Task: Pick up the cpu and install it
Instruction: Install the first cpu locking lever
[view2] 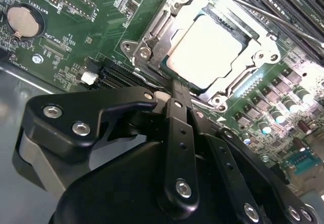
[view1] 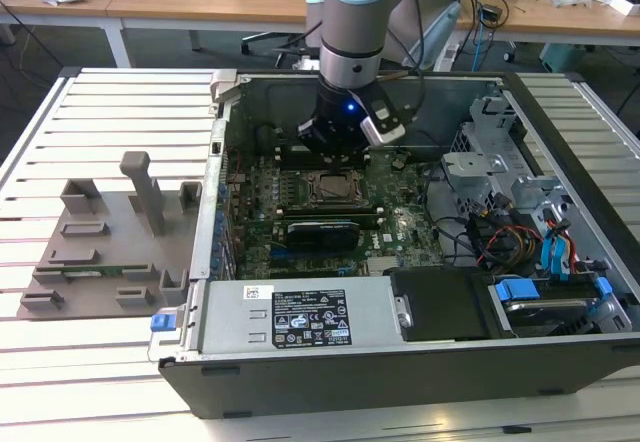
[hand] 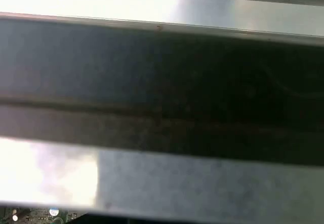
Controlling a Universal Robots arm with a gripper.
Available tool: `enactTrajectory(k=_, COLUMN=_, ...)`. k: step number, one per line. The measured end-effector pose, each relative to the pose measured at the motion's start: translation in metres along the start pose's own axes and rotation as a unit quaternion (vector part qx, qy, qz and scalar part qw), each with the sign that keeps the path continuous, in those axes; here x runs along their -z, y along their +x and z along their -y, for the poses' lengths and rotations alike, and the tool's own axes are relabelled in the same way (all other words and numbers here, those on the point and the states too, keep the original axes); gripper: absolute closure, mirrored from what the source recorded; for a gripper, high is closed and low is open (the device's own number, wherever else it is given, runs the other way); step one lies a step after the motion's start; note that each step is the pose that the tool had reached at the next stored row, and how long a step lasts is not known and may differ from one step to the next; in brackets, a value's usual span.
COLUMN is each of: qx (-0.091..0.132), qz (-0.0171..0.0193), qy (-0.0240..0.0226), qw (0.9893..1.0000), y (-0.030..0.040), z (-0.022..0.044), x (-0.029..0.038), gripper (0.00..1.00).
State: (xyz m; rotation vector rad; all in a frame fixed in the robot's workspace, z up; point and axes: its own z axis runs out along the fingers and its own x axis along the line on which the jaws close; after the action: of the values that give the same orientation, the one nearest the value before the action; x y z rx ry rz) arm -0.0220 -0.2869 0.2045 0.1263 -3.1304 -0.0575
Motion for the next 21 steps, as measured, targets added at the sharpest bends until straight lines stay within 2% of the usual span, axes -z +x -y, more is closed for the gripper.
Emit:
enactTrajectory(k=5, qx=0.0, qz=-0.0003, qy=0.0017, qw=1.0, y=-0.0026, z=0.0004, x=-0.0013, gripper=0.89)
enactTrajectory(k=16, qx=0.0, qz=-0.0002, qy=0.0018, qw=1.0, y=-0.0096, z=0.0006, x=-0.0019, gripper=0.89)
enactTrajectory(k=20, qx=0.0, qz=-0.0002, qy=0.0019, qw=1.0, y=-0.0127, z=-0.0016, x=-0.0023, gripper=0.89)
enactTrajectory(k=21, qx=0.0, qz=0.0004, qy=0.0014, qw=1.0, y=-0.0139, z=-0.0039, x=-0.0029, gripper=0.89)
